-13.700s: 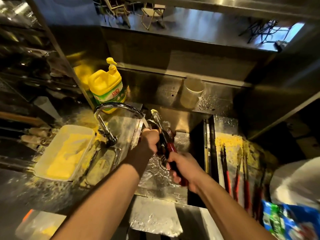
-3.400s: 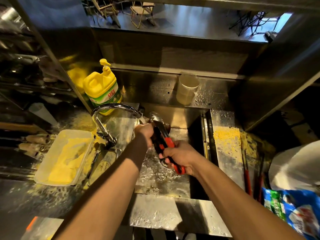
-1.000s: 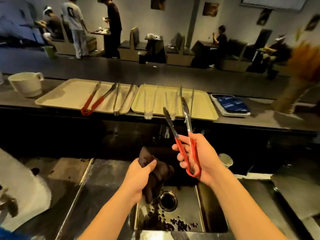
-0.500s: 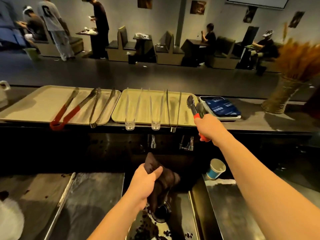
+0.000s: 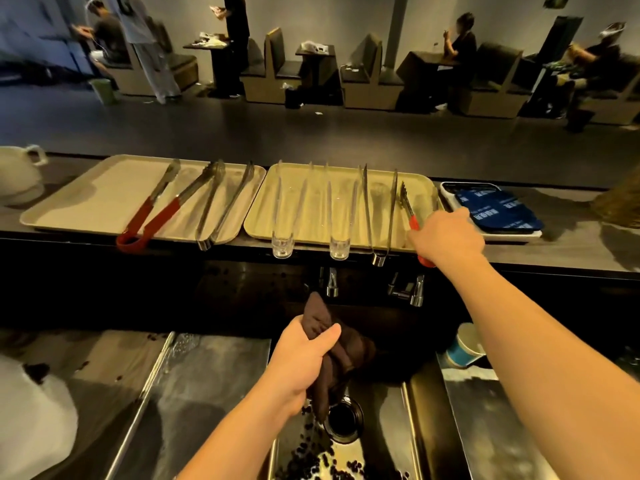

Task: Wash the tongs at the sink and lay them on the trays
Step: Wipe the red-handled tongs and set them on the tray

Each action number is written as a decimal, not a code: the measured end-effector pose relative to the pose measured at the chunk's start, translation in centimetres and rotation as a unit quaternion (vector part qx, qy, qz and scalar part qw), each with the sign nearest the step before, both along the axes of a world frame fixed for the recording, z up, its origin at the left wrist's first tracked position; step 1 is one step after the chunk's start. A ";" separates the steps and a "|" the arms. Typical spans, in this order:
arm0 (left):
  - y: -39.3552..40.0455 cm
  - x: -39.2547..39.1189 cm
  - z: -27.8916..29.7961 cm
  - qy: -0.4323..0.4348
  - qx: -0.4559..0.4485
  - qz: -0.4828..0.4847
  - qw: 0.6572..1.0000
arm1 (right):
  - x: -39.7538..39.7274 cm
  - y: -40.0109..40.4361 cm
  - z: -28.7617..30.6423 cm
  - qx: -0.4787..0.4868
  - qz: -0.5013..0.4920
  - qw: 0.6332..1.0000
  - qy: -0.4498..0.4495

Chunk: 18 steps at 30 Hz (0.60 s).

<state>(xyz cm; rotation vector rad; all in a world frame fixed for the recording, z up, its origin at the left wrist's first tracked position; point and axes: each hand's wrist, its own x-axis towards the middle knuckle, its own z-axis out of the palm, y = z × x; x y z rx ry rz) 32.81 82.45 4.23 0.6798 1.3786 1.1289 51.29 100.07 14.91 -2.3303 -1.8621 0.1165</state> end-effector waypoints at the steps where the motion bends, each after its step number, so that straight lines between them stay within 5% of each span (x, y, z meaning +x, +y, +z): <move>1: 0.2 -0.2 -0.1 0.001 -0.001 0.003 1.000 | 0.0 0.1 0.0 -0.002 -0.001 1.000 -0.002; 4: 0.4 -0.7 -0.4 -0.002 -0.002 0.010 1.000 | 0.1 -0.2 0.2 0.005 0.001 1.000 -0.015; 9: -0.3 -1.7 -0.4 -0.018 -0.007 0.029 0.999 | -1.5 -4.1 0.2 0.146 0.099 0.984 0.010; 18: -7.8 -6.5 -0.6 -0.066 -0.016 0.120 0.990 | -10.6 -15.3 -5.6 -0.052 0.229 0.934 0.270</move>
